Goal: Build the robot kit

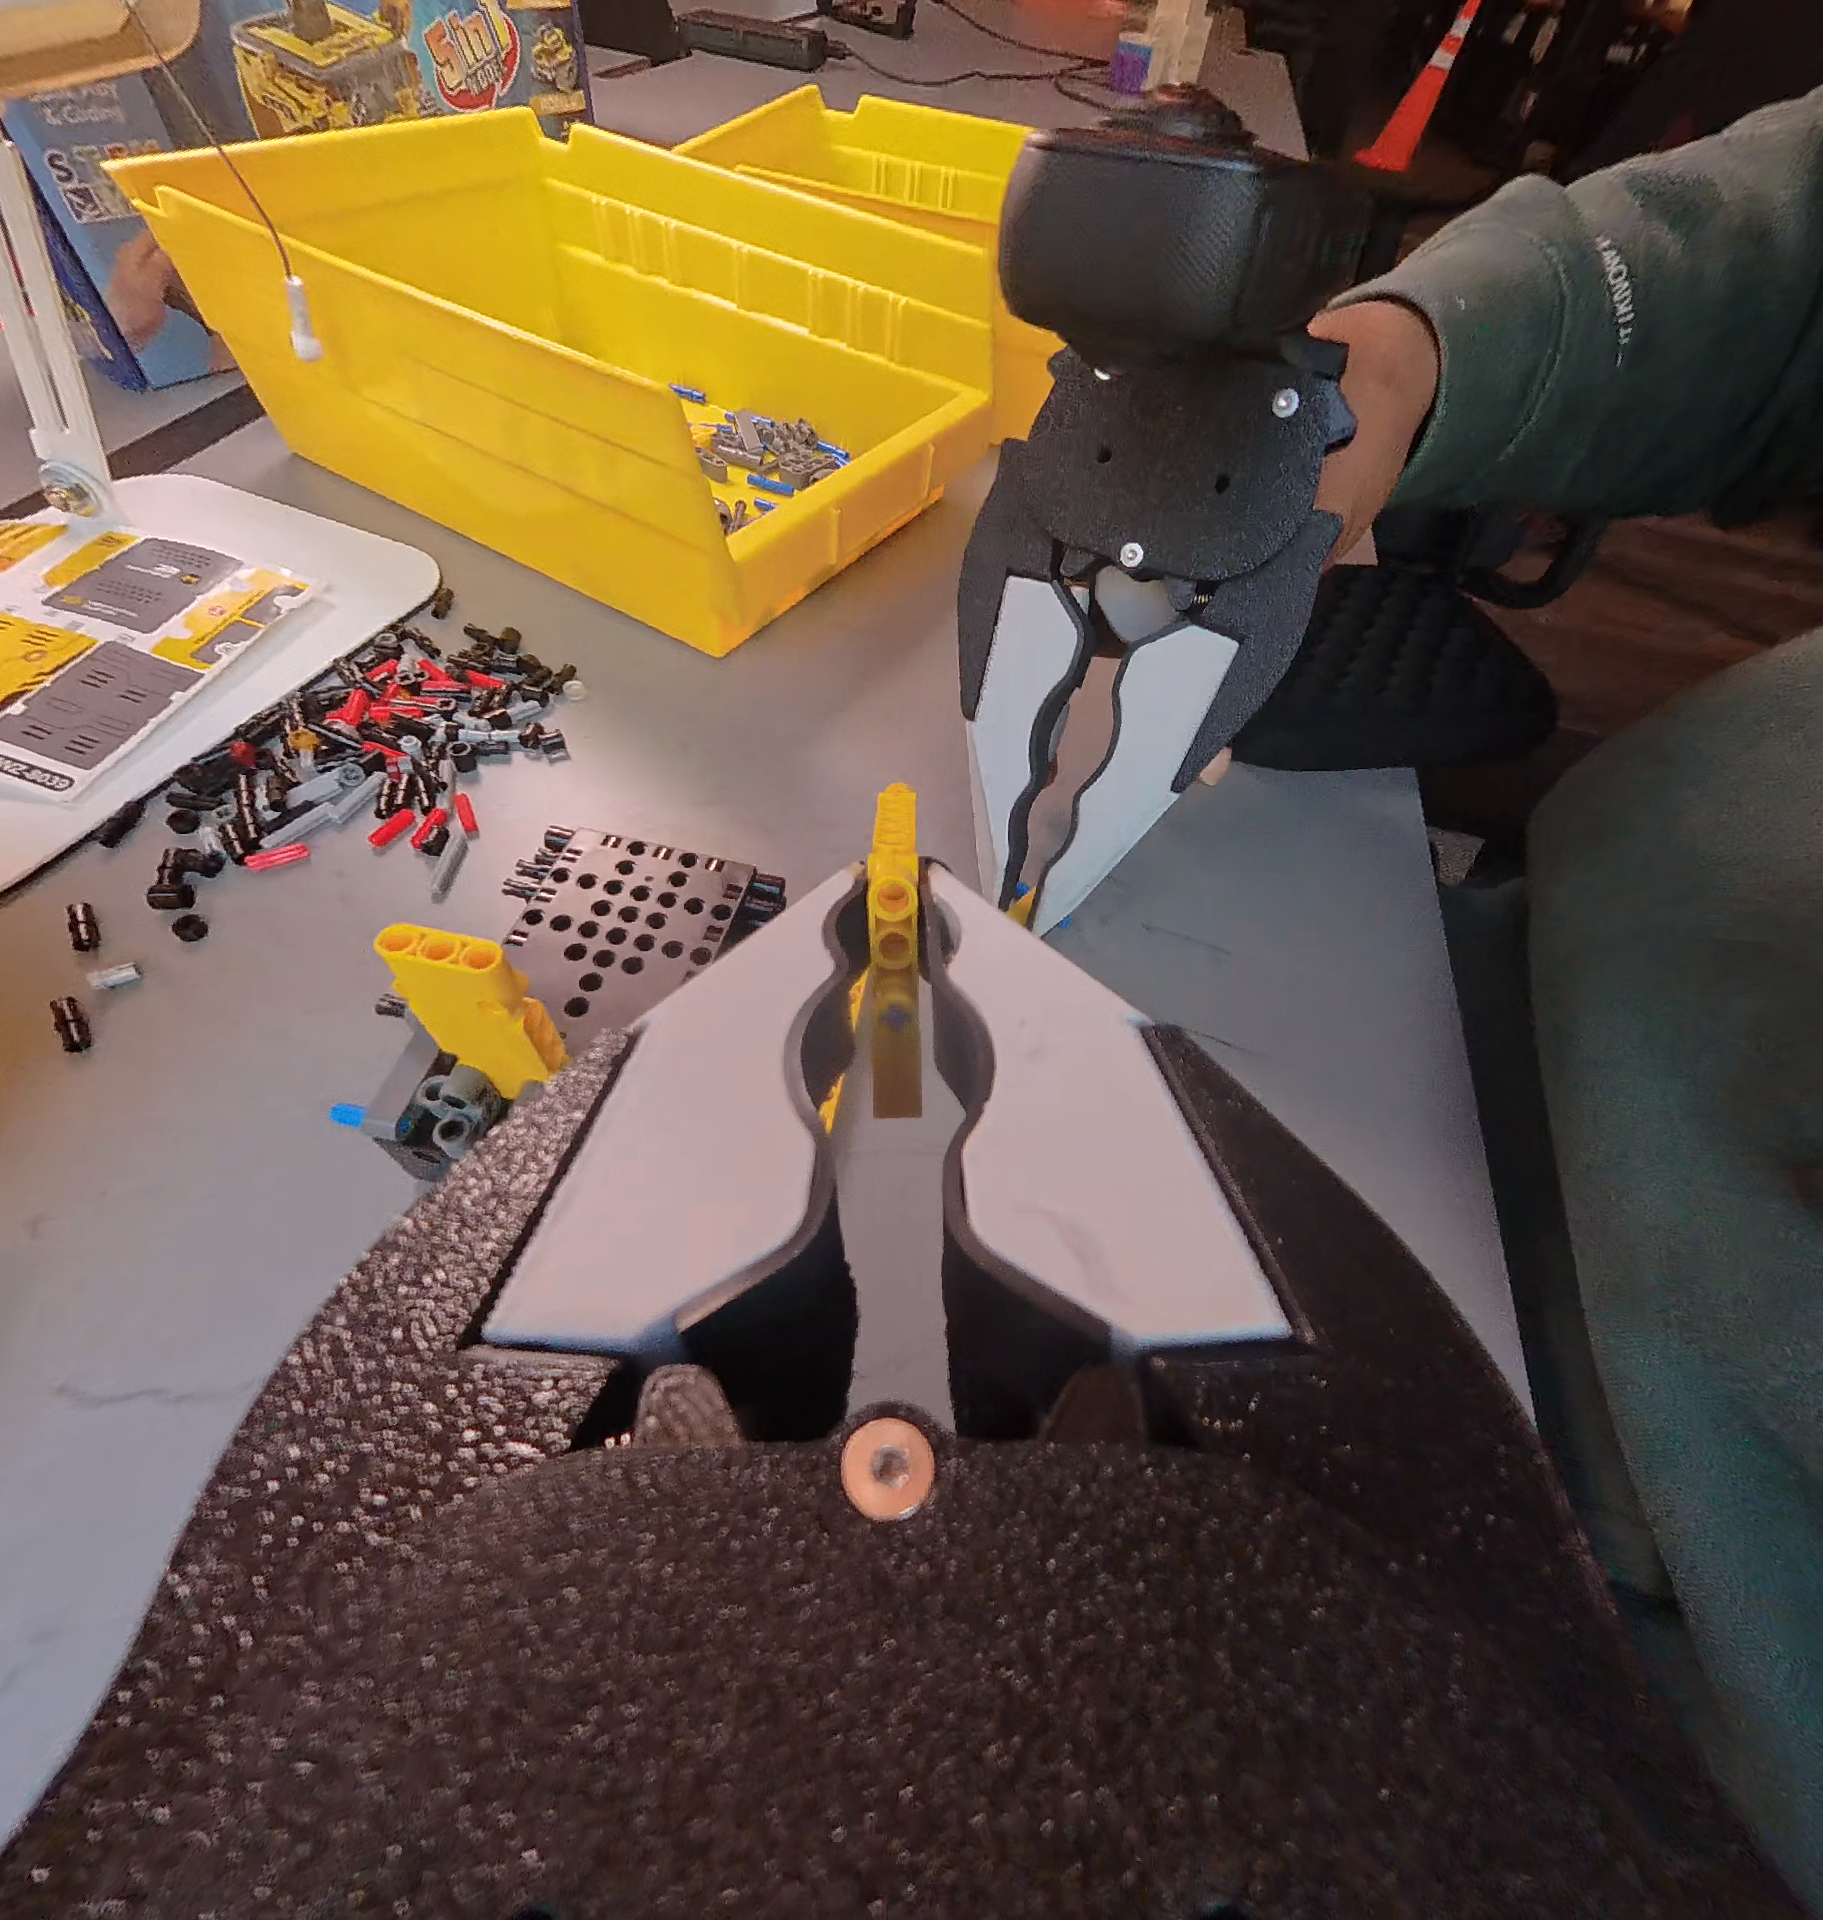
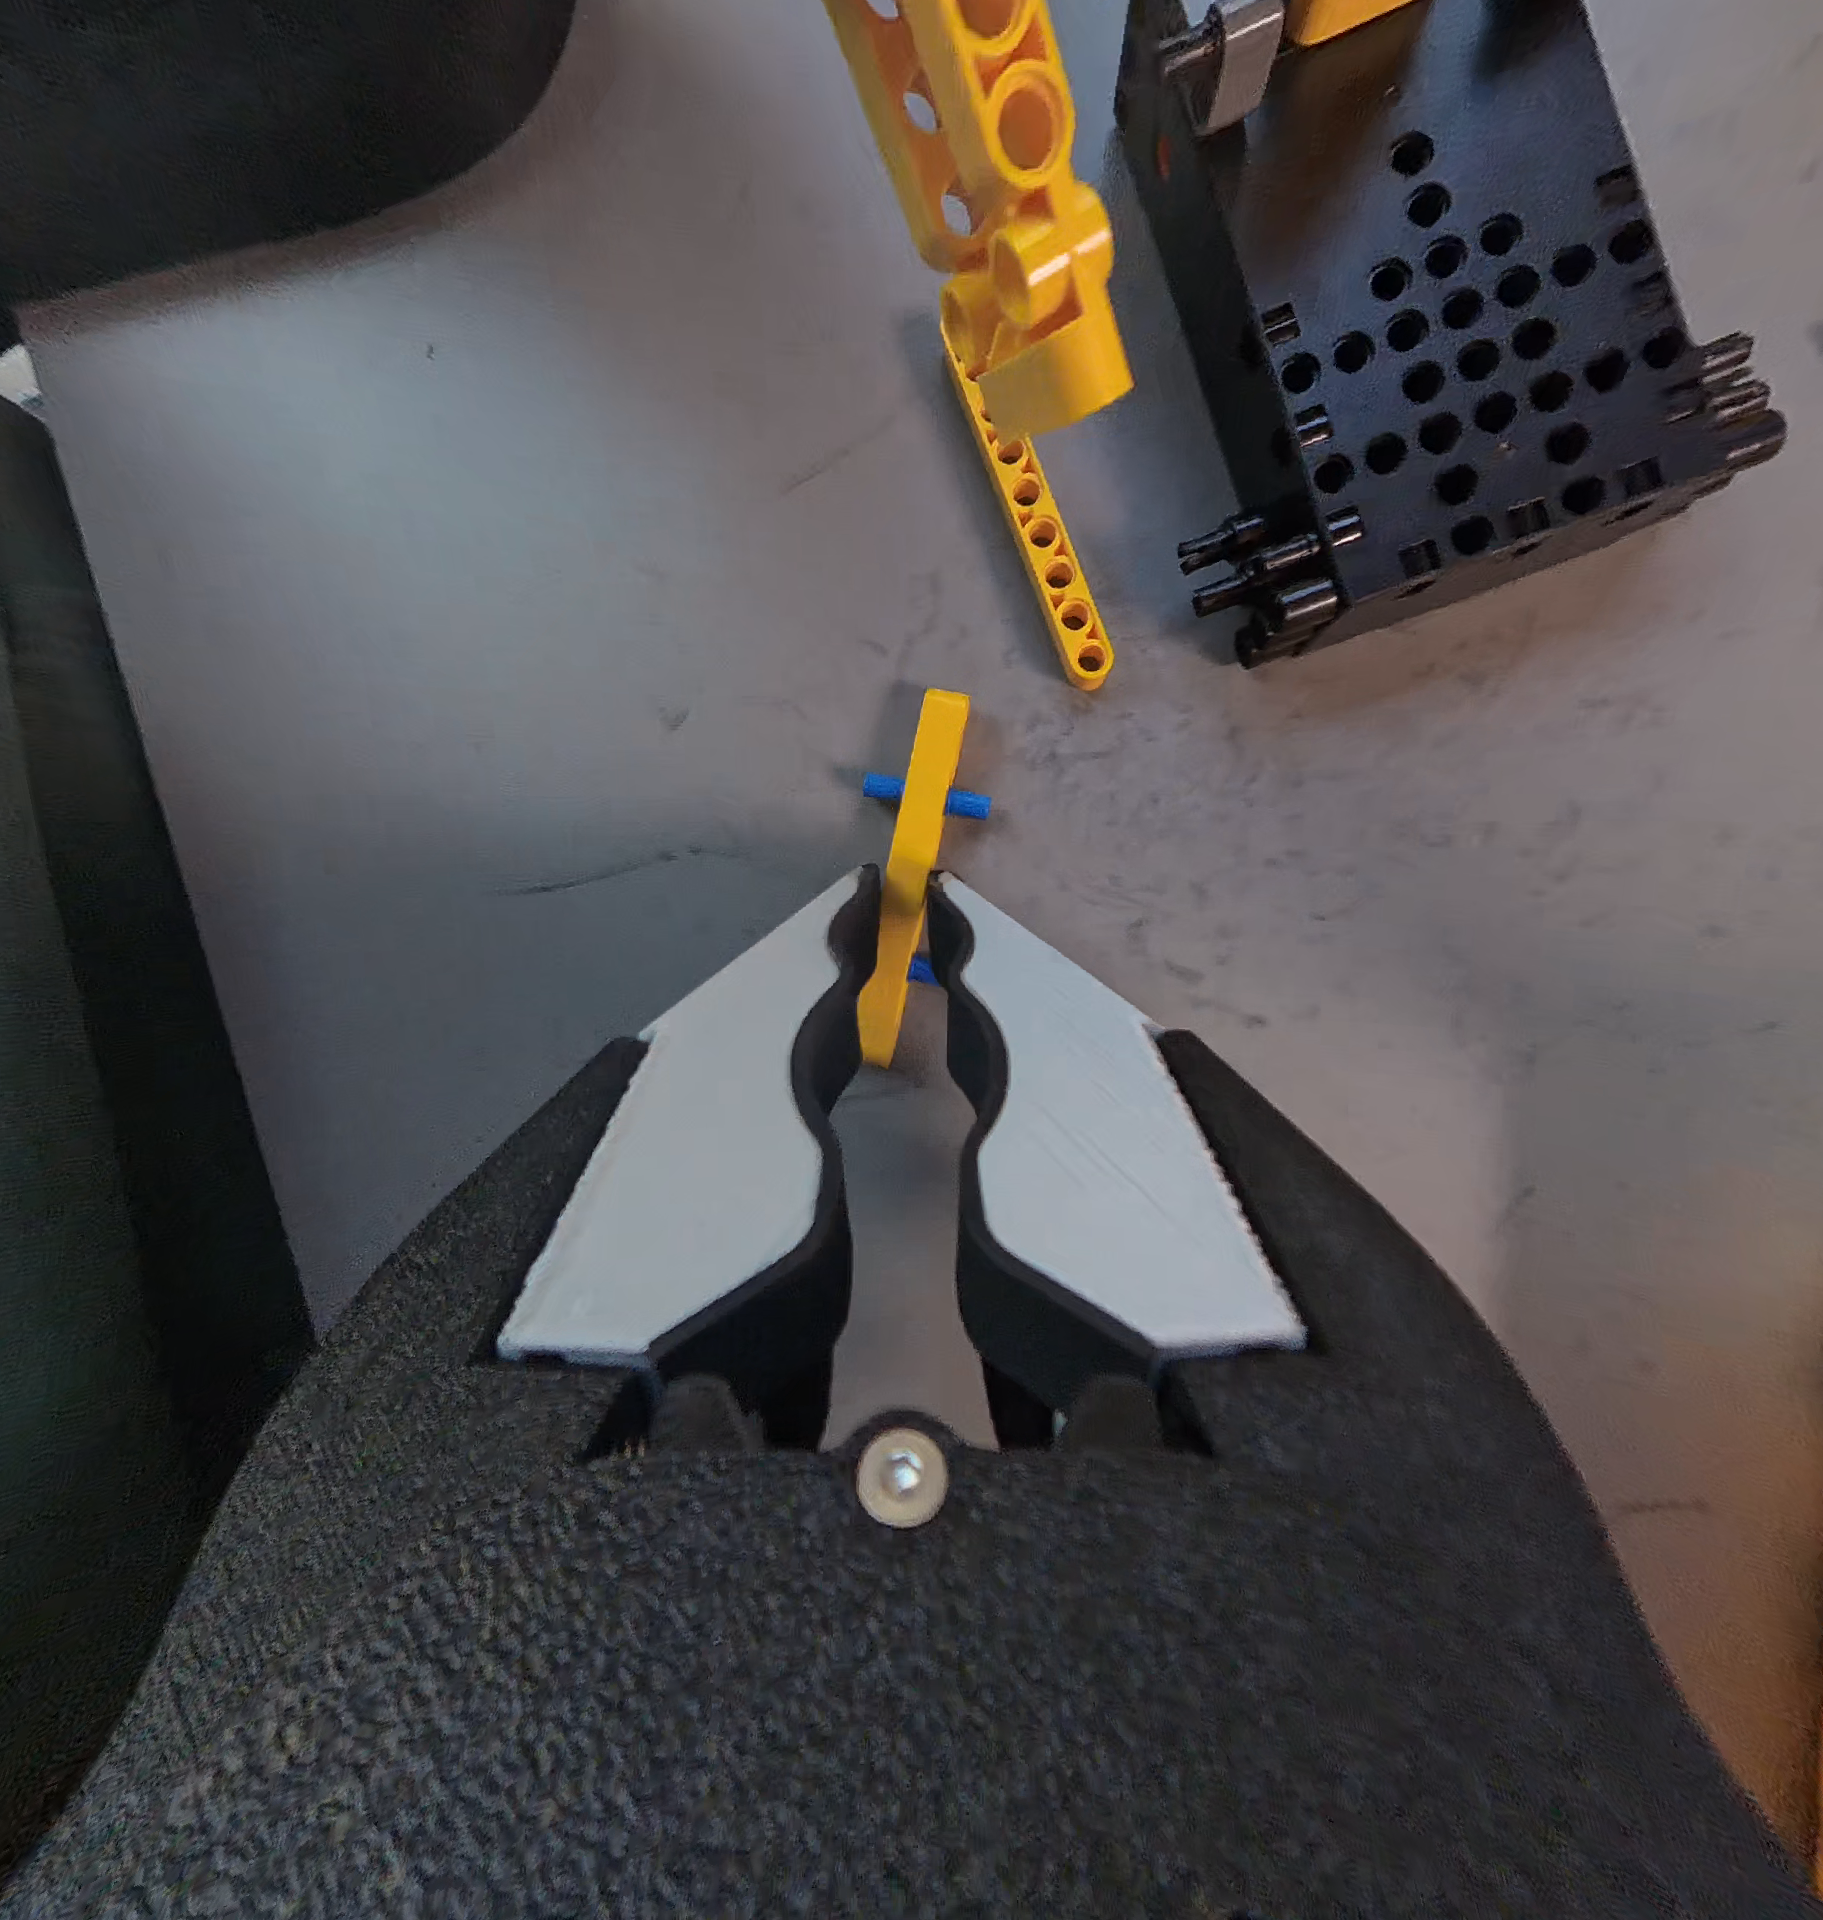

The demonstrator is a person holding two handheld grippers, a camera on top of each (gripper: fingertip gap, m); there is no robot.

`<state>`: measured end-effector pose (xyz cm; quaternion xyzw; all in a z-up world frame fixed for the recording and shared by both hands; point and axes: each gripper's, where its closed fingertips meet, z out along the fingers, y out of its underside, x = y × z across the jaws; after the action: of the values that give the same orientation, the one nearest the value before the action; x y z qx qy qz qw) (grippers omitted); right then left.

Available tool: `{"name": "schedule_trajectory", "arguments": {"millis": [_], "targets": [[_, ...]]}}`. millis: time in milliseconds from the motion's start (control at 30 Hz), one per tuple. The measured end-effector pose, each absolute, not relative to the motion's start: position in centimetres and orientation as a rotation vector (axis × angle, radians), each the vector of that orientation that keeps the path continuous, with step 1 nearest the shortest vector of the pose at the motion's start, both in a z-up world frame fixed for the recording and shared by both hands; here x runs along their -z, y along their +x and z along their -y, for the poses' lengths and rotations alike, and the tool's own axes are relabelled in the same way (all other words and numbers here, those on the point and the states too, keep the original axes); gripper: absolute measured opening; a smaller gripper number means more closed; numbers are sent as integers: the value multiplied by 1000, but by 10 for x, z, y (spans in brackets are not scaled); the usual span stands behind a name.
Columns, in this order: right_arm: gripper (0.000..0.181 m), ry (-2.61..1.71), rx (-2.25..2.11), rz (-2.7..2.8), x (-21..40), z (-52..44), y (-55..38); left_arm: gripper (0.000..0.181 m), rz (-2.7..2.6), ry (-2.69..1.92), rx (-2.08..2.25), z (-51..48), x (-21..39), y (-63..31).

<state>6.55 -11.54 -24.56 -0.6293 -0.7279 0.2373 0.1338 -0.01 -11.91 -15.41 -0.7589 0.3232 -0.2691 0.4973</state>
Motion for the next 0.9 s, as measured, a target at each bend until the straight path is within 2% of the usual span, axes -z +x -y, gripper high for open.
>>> {"name": "schedule_trajectory", "arguments": {"millis": [167, 333, 467, 633, 900], "targets": [[7, -1574, -661, 2031, 224, 105, 53, 7, -693, -1825, 753, 124, 148, -6], [7, -1263, -704, 1695, 142, 73, 44, 7, -594, -1738, 944, 127, 126, 5], [7, -1019, -643, 1690, 100, 86, 44, 7, -562, -1708, 1032, 122, 118, 21], [7, -930, -535, 1802, 104, 91, 46, 7, -535, -1742, 1087, 107, 118, 44], [7, -1013, -473, 1852, 141, 85, 66, 7, -415, -1904, 1185, 93, 153, 59]]}}
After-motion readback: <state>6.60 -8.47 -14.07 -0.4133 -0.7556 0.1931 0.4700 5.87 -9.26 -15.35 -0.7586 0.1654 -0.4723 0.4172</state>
